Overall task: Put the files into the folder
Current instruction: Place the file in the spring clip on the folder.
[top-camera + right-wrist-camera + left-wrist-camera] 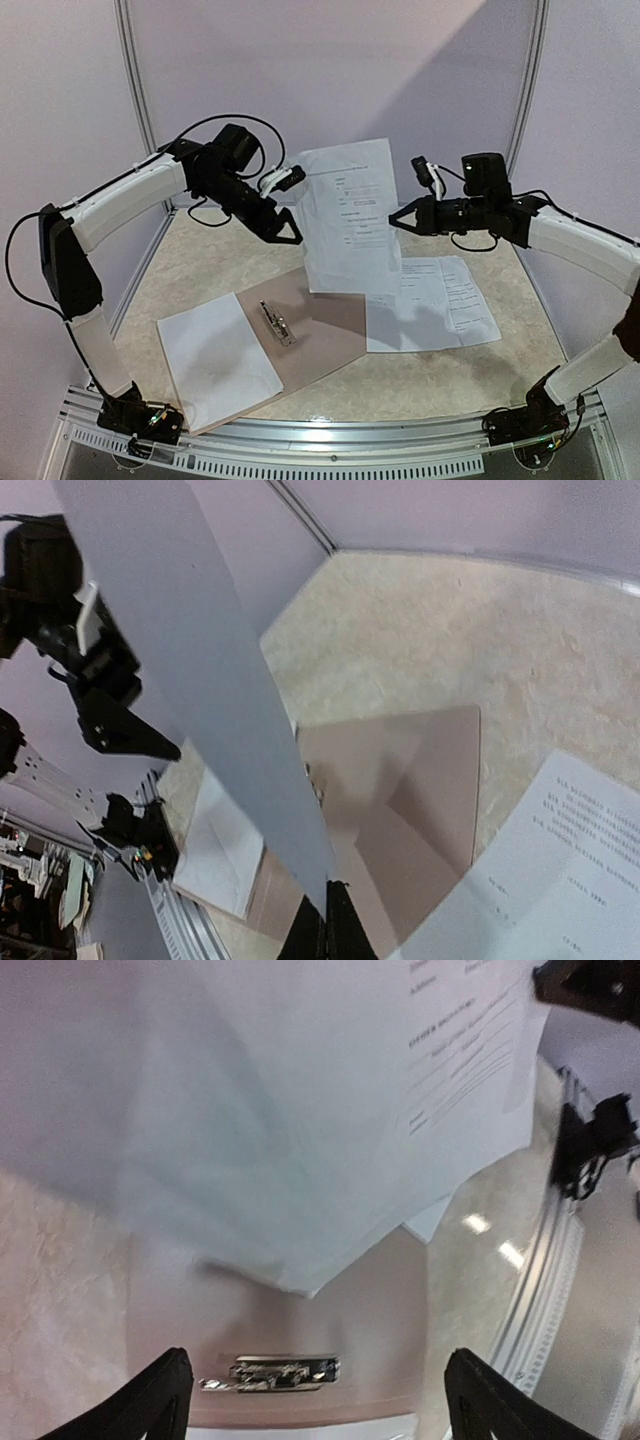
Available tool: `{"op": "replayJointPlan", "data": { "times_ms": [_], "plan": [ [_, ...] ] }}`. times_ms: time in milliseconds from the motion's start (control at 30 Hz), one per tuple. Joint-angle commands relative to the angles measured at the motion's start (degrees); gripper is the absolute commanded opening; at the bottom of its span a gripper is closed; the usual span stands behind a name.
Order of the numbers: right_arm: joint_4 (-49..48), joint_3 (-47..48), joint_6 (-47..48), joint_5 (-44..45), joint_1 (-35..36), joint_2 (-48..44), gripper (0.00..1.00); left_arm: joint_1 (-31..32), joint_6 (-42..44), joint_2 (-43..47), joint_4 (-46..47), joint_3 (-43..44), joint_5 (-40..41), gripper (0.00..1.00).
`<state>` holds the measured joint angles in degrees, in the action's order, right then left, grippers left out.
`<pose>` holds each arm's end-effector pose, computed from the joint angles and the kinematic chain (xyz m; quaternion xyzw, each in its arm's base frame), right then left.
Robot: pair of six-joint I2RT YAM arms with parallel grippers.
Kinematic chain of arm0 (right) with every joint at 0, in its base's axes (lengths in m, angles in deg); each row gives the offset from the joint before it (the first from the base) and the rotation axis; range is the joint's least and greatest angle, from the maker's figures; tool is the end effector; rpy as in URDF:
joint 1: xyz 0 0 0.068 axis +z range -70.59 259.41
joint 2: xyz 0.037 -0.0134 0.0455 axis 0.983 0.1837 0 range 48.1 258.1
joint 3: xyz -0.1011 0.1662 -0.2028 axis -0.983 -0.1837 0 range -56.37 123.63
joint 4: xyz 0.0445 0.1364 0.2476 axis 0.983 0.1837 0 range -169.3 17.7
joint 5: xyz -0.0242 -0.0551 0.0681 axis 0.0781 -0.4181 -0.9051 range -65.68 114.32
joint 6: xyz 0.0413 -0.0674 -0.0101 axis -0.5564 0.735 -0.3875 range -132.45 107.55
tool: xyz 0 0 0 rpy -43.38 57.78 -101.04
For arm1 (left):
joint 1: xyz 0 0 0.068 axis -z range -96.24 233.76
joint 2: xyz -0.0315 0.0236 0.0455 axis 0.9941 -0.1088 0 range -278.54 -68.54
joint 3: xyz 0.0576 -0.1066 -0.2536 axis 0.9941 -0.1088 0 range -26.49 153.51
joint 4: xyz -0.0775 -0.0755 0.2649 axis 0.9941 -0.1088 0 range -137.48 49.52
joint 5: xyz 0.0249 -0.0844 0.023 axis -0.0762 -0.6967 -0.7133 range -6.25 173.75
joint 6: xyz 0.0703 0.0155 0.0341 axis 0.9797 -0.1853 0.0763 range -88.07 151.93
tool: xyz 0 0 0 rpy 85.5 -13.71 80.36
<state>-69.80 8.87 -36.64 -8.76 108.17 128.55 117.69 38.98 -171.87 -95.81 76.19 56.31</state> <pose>0.3078 0.2115 0.3140 -0.1856 0.8004 0.4451 0.3560 0.3392 -0.2665 0.3237 0.3903 0.8459 -0.2867 0.2236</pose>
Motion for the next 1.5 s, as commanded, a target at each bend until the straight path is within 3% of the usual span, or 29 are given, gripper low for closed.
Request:
{"op": "replayJointPlan", "data": {
  "times_ms": [0,200,433,700,1200,1467],
  "plan": [
    [25.1,9.5,8.9,-0.6,0.0,11.2,0.00,-2.9,4.8,2.8,-4.3,-5.8,11.3,0.90],
    [43.2,26.1,19.4,-2.7,0.0,31.9,0.00,-8.6,5.8,3.7,-5.4,-14.9,14.4,0.90],
    [53.8,40.8,23.5,-0.9,-0.1,47.2,0.00,-11.2,11.6,1.6,-8.3,-23.5,28.9,0.82],
    [53.5,42.9,26.7,-5.1,1.7,51.3,0.00,-11.9,14.4,0.8,-4.6,-33.2,36.2,0.81],
    [49.4,46.7,21.1,-5.7,5.3,54.9,0.00,-12.0,14.1,-1.5,-2.7,-34.2,35.0,0.82],
    [54.0,50.3,20.1,5.2,4.1,54.5,0.00,-11.9,14.2,-1.5,-2.8,-34.3,34.6,0.82]
  ]
}}
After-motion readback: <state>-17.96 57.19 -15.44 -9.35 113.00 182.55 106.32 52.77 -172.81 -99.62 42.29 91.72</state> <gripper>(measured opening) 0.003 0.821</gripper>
